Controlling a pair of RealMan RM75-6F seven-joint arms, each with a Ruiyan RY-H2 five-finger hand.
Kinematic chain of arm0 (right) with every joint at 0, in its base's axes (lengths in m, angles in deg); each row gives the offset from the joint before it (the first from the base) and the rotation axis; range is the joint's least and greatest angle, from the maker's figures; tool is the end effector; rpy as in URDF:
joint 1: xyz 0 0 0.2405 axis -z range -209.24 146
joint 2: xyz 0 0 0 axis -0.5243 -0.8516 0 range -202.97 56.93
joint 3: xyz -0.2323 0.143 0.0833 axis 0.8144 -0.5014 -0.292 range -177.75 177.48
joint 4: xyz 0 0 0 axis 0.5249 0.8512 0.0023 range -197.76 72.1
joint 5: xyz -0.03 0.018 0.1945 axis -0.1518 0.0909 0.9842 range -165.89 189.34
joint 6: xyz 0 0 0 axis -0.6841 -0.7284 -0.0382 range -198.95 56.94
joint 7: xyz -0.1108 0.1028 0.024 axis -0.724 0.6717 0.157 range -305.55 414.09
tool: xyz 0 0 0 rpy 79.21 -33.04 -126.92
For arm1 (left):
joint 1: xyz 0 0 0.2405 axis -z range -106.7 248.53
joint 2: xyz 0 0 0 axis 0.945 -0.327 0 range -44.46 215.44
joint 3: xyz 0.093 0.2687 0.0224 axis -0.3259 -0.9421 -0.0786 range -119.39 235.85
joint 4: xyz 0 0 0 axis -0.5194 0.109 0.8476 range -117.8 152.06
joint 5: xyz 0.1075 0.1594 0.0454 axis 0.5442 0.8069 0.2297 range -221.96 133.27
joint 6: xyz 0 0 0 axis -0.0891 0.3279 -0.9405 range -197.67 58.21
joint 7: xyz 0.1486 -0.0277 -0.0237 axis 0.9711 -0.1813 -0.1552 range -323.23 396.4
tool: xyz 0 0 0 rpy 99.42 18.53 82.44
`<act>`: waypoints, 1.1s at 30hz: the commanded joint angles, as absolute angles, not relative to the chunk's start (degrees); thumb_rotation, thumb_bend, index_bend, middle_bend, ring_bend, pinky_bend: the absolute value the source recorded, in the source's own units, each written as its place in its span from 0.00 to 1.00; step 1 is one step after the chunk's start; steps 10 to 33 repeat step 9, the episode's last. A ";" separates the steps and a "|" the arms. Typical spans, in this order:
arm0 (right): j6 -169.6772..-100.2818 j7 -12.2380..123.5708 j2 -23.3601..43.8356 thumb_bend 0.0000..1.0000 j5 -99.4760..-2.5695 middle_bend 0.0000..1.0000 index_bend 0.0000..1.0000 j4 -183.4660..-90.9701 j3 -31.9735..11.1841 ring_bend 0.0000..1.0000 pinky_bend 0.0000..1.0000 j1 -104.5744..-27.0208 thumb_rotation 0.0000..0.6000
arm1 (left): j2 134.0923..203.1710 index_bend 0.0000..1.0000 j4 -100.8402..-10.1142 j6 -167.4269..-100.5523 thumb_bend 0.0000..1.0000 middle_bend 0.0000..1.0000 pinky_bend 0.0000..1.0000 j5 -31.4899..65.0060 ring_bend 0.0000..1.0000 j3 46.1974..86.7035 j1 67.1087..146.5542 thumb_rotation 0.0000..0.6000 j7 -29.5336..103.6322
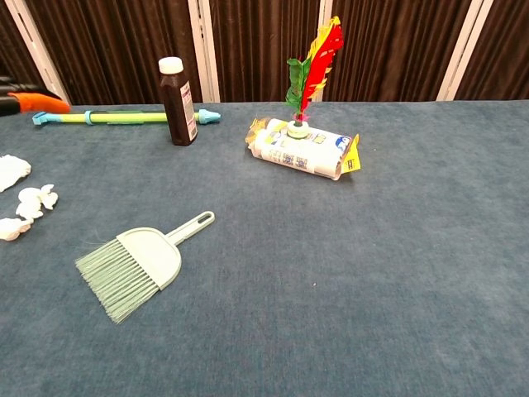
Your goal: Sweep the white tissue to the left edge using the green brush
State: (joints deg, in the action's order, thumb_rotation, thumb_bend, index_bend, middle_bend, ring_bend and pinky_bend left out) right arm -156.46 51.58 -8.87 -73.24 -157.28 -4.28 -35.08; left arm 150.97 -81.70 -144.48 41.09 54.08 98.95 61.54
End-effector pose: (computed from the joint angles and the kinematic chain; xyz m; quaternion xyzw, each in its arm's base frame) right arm -0.3300 -0.1870 0.1848 0.5815 -0.3878 0.3856 0.6023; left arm -0.2384 0.2739 0.1240 -0.7760 -0.2133 -0.3228 0.4982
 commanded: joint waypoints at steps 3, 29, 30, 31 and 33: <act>-156.32 51.37 -9.03 0.38 -73.55 0.00 0.00 -157.08 -4.05 0.00 0.00 -35.11 1.00 | 149.94 0.00 -84.59 -153.25 0.02 0.00 0.07 41.58 0.01 52.88 92.02 1.00 59.64; -156.48 50.32 -8.93 0.38 -74.38 0.00 0.00 -156.54 -3.76 0.00 0.00 -35.20 1.00 | 150.69 0.00 -81.12 -165.74 0.02 0.00 0.04 44.69 0.00 49.95 82.02 1.00 56.41; -156.48 50.32 -8.93 0.38 -74.38 0.00 0.00 -156.54 -3.76 0.00 0.00 -35.20 1.00 | 150.69 0.00 -81.12 -165.74 0.02 0.00 0.04 44.69 0.00 49.95 82.02 1.00 56.41; -156.48 50.32 -8.93 0.38 -74.38 0.00 0.00 -156.54 -3.76 0.00 0.00 -35.20 1.00 | 150.69 0.00 -81.12 -165.74 0.02 0.00 0.04 44.69 0.00 49.95 82.02 1.00 56.41; -156.48 50.32 -8.93 0.38 -74.38 0.00 0.00 -156.54 -3.76 0.00 0.00 -35.20 1.00 | 150.69 0.00 -81.12 -165.74 0.02 0.00 0.04 44.69 0.00 49.95 82.02 1.00 56.41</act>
